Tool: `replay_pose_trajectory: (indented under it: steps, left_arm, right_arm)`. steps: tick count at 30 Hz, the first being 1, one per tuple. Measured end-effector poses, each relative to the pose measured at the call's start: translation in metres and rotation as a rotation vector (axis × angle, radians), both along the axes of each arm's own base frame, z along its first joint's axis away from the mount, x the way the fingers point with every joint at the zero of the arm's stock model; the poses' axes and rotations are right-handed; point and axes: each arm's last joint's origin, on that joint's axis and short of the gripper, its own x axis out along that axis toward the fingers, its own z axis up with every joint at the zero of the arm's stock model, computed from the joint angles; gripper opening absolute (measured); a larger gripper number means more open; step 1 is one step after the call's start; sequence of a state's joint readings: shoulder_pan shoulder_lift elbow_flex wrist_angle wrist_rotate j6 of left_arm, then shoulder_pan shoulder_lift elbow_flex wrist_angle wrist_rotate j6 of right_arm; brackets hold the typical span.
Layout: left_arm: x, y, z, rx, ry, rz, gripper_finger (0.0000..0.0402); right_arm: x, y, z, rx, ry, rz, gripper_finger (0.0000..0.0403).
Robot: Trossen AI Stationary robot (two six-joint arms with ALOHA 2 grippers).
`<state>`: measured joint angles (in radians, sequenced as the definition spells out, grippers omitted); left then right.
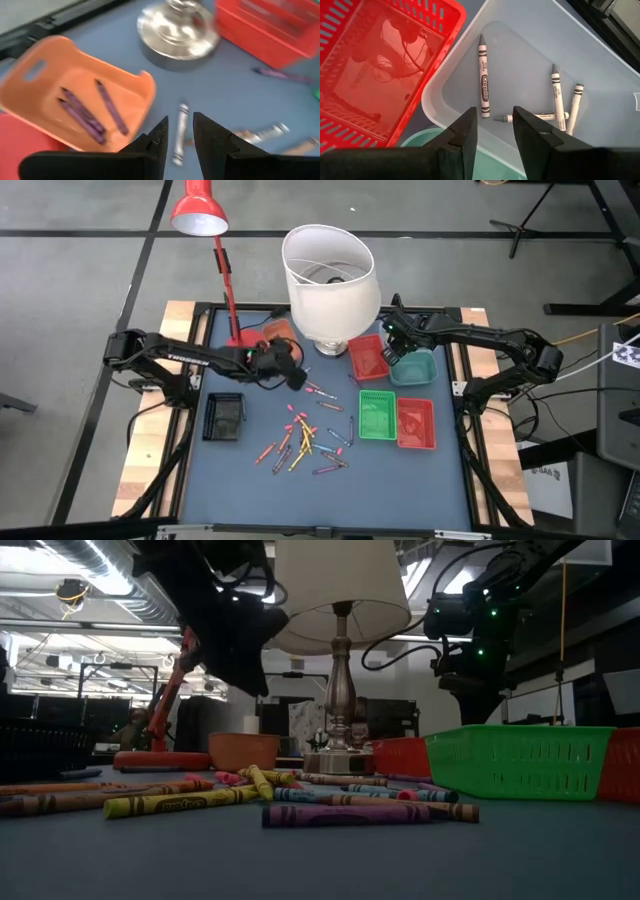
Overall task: Sort crayons
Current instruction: Put the brown crayon into the top dark orange bin
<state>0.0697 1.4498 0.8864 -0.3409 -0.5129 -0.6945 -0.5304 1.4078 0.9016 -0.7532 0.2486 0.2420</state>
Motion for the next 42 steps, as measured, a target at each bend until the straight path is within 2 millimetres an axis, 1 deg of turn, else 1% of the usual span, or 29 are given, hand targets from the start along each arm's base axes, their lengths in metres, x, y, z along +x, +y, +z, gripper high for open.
replay_pose_trajectory:
  steps: [5, 10, 15, 19, 21, 25, 29, 36, 42]
  left_arm:
    - [0.002, -0.016, 0.000, -0.028, 0.002, -0.080, 0.0074]
    - [0.003, -0.031, -0.001, -0.017, 0.041, -0.225, 0.0074]
    - [0.007, -0.044, 0.002, -0.013, 0.011, -0.345, 0.0074]
    - [0.017, -0.053, 0.001, 0.043, -0.027, -0.422, 0.0074]
    - [0.027, -0.056, -0.003, 0.068, -0.072, -0.450, 0.0074]
    - [0.046, -0.059, -0.017, 0.107, -0.130, -0.543, 0.0074]
    - [0.058, -0.062, -0.034, 0.114, -0.134, -0.628, 0.0074]
    - [0.064, -0.059, -0.069, 0.104, -0.014, -0.668, 0.0074]
    - [0.068, -0.050, -0.101, 0.073, 0.074, -0.654, 0.0074]
  right_arm:
    - [0.000, 0.000, 0.000, 0.001, 0.000, 0.000, 0.0124]
    - [0.000, 0.000, 0.000, 0.001, -0.001, 0.001, 0.0124]
    - [0.000, 0.000, 0.000, 0.000, 0.002, 0.008, 0.0124]
    - [0.000, 0.000, 0.000, -0.002, 0.003, 0.011, 0.0124]
    - [0.000, 0.000, 0.000, -0.003, 0.003, 0.010, 0.0124]
    - [0.000, 0.000, 0.000, -0.004, 0.002, 0.011, 0.0124]
    - [0.000, 0.000, 0.000, -0.005, 0.002, 0.010, 0.0124]
    - [0.000, 0.000, 0.000, -0.005, 0.001, 0.011, 0.0124]
    - [0.000, 0.000, 0.000, -0.005, 0.001, 0.010, 0.0124]
